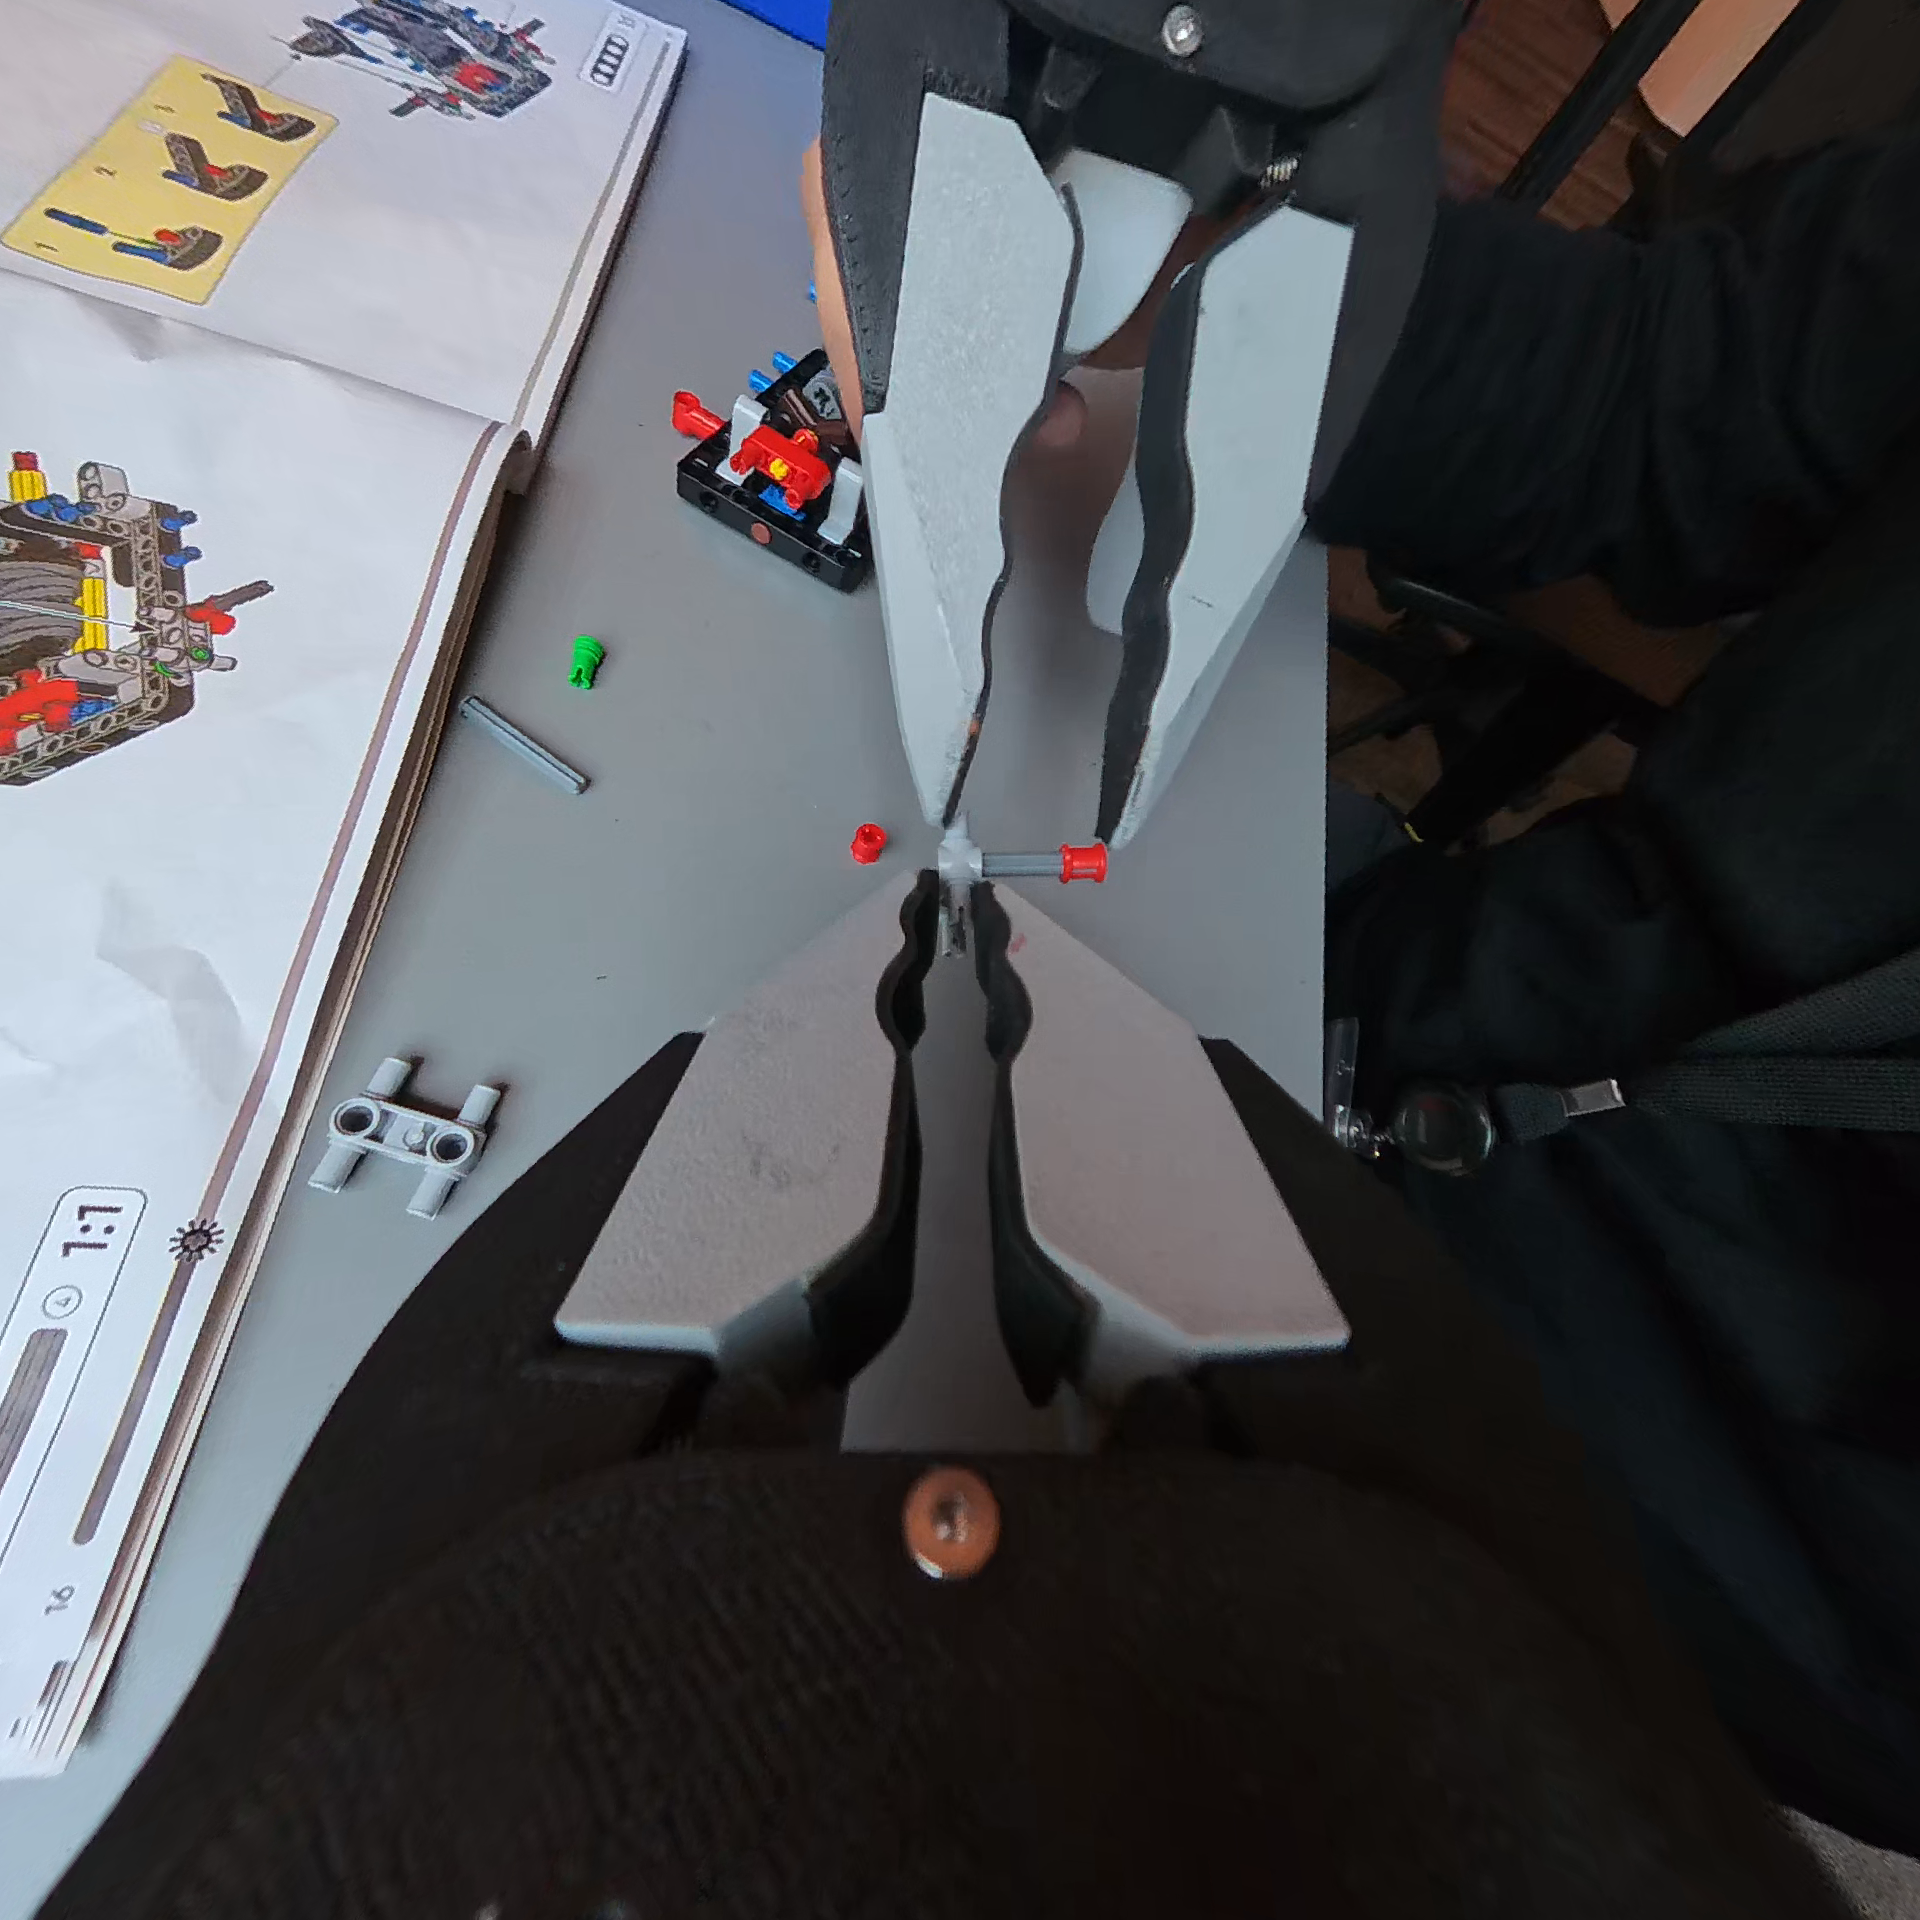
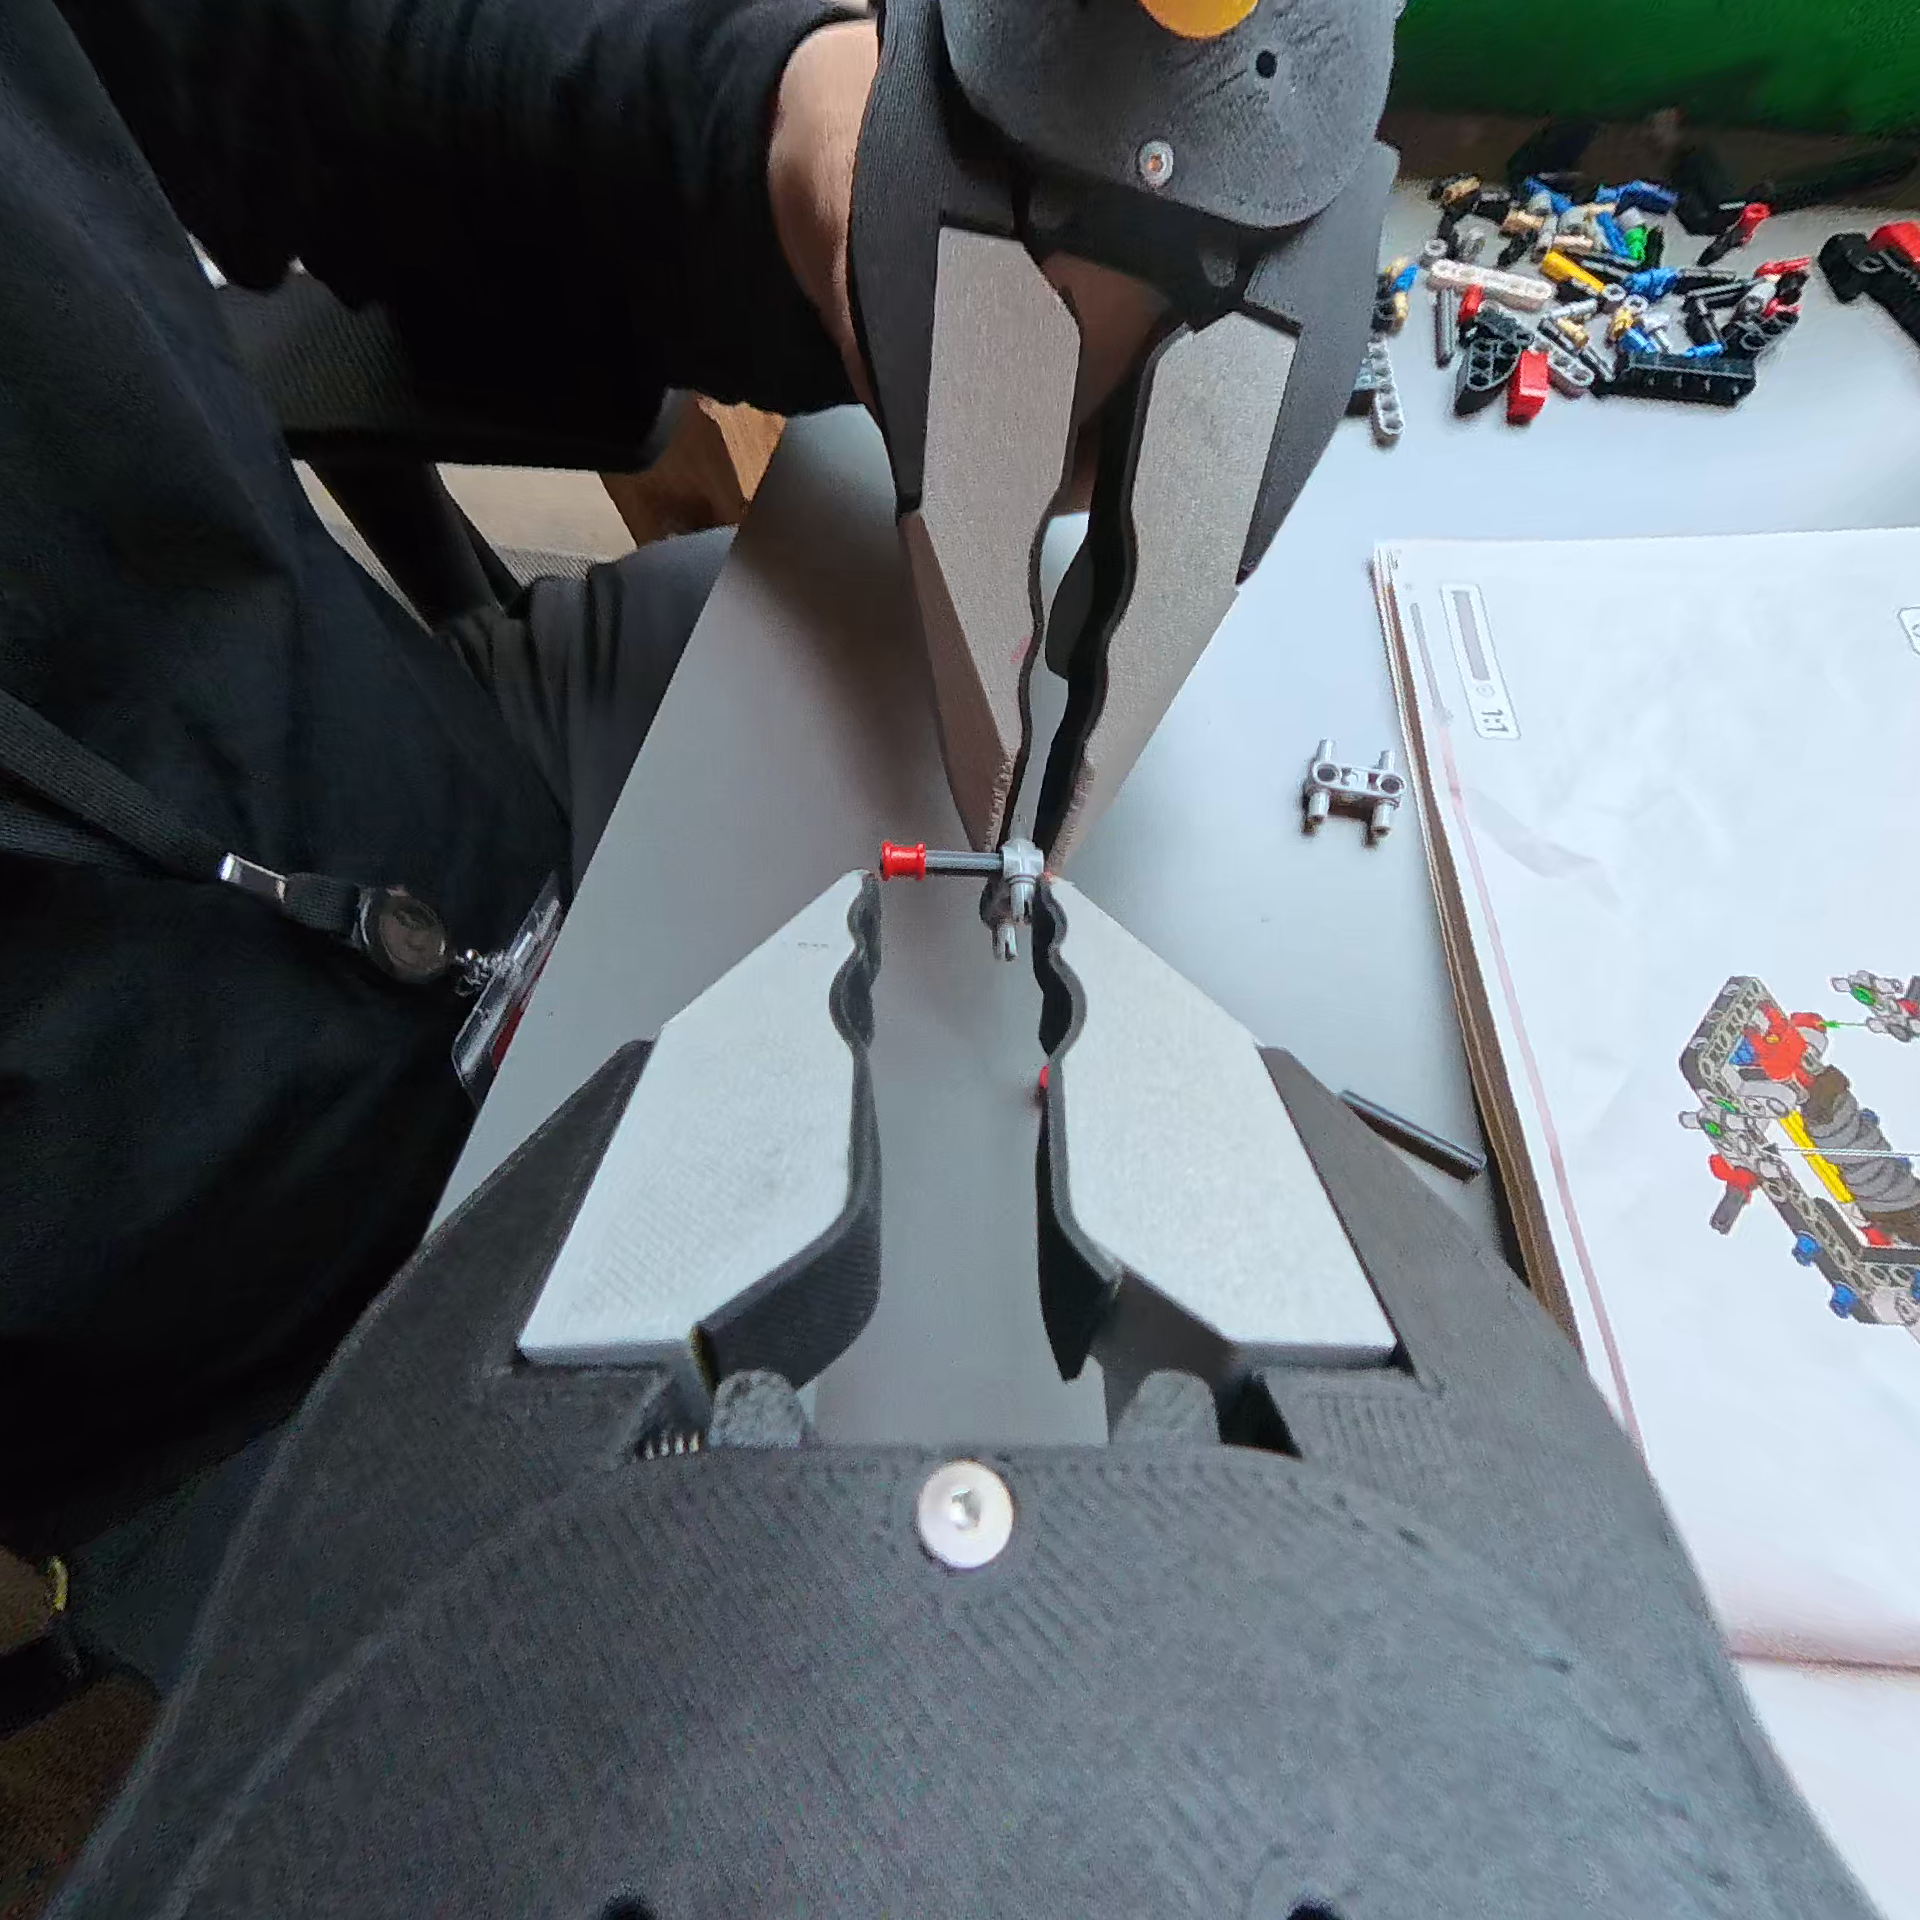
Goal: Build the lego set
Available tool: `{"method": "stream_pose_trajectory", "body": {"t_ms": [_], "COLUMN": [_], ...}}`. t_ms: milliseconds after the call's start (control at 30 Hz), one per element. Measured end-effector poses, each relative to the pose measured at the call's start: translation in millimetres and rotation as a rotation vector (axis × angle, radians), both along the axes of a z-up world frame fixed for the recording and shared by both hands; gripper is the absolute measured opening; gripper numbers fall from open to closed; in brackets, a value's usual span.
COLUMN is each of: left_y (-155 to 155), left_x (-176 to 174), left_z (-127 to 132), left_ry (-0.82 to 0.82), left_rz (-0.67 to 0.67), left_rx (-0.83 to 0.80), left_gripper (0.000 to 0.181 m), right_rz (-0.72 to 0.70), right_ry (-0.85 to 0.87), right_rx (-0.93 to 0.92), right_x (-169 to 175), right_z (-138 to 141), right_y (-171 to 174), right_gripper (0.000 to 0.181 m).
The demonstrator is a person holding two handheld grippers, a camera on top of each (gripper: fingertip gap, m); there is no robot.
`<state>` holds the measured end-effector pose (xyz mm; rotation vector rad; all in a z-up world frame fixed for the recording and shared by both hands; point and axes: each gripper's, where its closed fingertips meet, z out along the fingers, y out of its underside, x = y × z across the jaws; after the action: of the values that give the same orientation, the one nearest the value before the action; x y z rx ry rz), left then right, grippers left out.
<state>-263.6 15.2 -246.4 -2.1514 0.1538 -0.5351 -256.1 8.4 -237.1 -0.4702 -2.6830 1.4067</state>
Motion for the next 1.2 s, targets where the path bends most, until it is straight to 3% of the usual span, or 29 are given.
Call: {"method": "stream_pose_trajectory", "body": {"t_ms": [433,533,667,767,1200], "left_y": [2.7,3.2,3.8,3.5,4.9], "left_x": [0.3,2.2,-2.1,-1.2,-6.0], "left_z": [4.2,6.6,6.4,7.9,7.9], "left_ry": [-0.050,-0.062,-0.052,-0.060,-0.034], "left_rz": [0.008,0.004,0.024,0.023,0.054], "left_rx": [0.027,0.039,0.042,0.045,0.051], "left_gripper": [0.004,0.004,0.004,0.004,0.004], "right_rz": [0.012,0.000,0.005,-0.002,-0.011], "right_ry": [-0.042,-0.024,-0.036,-0.021,-0.043], "right_rx": [-0.130,-0.137,-0.143,-0.144,-0.153], "right_x": [-1.4,-4.5,-2.6,-4.3,-5.5], "right_z": [6.8,7.9,9.7,10.6,10.1], "right_y": [0.8,2.0,2.3,2.9,6.1], "right_gripper": [0.023,0.013,0.025,0.019,0.029]}}
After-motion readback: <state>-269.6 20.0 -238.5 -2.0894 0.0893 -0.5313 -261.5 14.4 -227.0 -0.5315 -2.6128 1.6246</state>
